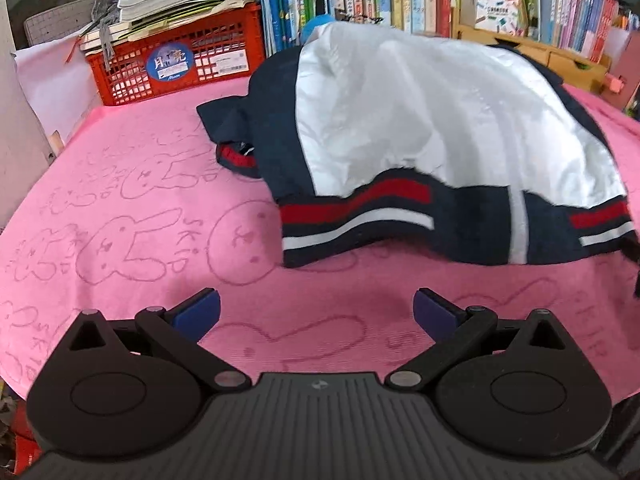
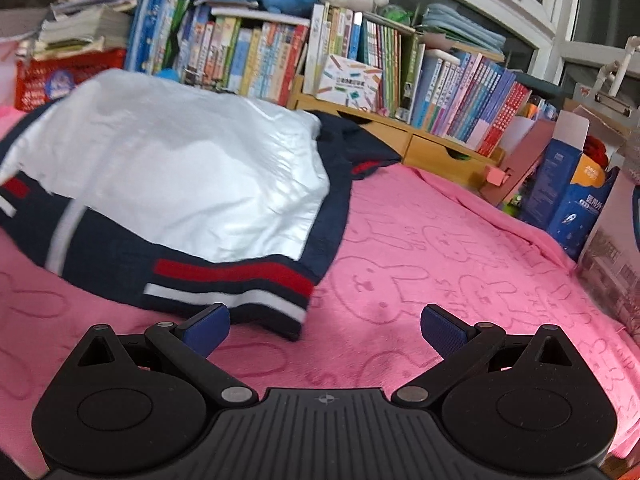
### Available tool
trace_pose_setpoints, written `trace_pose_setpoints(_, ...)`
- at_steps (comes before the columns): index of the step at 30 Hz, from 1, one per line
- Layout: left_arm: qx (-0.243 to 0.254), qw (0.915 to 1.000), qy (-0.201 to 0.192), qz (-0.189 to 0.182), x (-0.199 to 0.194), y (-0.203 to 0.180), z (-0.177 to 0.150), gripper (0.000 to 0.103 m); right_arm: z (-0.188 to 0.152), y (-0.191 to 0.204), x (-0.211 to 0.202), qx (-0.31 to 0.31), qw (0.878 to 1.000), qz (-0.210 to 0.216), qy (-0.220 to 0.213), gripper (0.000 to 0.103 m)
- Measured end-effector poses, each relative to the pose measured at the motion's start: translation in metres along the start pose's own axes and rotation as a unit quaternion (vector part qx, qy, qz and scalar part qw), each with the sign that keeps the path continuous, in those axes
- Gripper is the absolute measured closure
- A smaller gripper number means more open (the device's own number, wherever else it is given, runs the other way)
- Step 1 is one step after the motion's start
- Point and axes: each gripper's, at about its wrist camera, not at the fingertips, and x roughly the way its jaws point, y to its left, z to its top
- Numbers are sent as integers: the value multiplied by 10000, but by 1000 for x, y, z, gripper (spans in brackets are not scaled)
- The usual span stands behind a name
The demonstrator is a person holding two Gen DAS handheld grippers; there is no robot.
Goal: Fold clothes
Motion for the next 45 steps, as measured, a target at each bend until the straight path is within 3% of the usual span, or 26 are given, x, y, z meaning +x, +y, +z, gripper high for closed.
trace_pose_setpoints(6, -62, 9998, -38, 173, 12, 9, 6, 0, 2, -10, 11, 142, 9999, -67, 16, 0)
trace_pose_setpoints(11, -72, 9991, -148, 379, 22, 18, 12, 0, -4, -7, -6, -201, 9996, 141, -114, 0)
trace_pose_setpoints(18, -283, 9985, -314, 336, 28, 28, 33, 0, 1, 23, -17, -567, 9943, 850, -318, 0)
trace_pose_setpoints(25, -431, 9967, -551, 413, 24, 33, 53, 0, 12, 58, -5, -785, 9919, 905, -427, 0)
trace_pose_setpoints(28, -517, 9953, -743, 342, 19, 31, 63, 0, 15, 64, -10, -717, 9870, 1349, -508, 0)
trace_pose_setpoints(31, -570, 9942, -862, 311, 17, 27, 72, 0, 22, 90, -20, -855, 9741, 1979, -687, 0)
trace_pose_setpoints(35, -514, 9940, -891, 363, 16, 25, 71, 0, 35, 132, 2, -1302, 9829, 1068, -740, 0)
trace_pose_setpoints(38, -556, 9933, -940, 378, 16, 32, 65, 0, 43, 109, 15, -710, 9931, 697, -614, 0)
trace_pose_setpoints(42, -819, 9947, -615, -116, 33, 24, 48, 0, 51, 66, 12, 426, 9945, 334, -895, 0)
trace_pose_setpoints(45, -621, 9968, -485, -114, 42, 10, 42, 0, 58, 51, 13, 534, 9931, 58, -1040, 0)
